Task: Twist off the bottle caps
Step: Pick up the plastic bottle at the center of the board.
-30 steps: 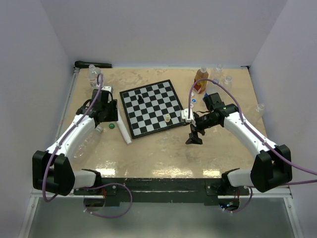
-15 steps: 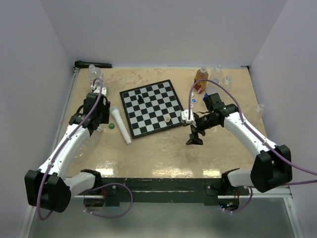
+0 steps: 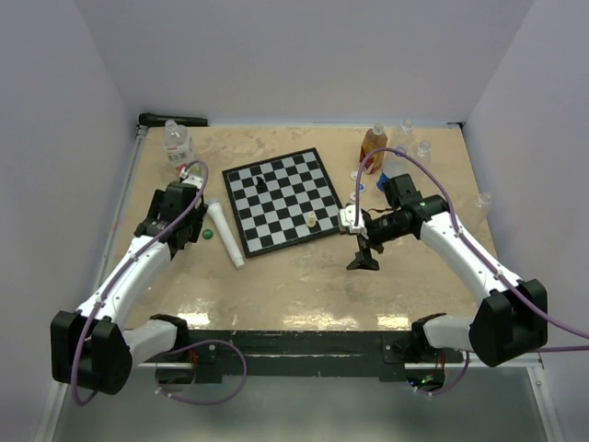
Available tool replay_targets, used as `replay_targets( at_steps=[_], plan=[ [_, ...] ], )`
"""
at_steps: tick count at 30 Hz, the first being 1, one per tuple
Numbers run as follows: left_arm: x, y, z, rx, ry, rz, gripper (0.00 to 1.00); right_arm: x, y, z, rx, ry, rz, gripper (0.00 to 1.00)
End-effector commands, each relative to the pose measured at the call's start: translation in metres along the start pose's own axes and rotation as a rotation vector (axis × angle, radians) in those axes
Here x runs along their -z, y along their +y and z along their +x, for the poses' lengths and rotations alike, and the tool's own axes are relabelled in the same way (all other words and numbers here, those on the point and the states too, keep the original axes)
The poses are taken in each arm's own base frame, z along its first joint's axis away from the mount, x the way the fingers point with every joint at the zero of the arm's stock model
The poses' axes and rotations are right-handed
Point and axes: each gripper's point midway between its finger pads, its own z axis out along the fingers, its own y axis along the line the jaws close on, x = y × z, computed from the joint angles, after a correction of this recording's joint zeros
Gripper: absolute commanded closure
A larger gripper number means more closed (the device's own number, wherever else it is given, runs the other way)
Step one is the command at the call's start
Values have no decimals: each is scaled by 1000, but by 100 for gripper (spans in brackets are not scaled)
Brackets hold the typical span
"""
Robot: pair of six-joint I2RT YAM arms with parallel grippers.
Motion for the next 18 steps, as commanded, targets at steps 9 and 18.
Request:
replay_targets(
  at_steps=[9,18],
  plan=[
    [-1,4,32,-175,-118,-42,9,7,6,-19,60,-53,-15,2],
    [-25,-14,29,-267,-62,16,2,7,7,-18,59,-52,-16,2]
  ],
)
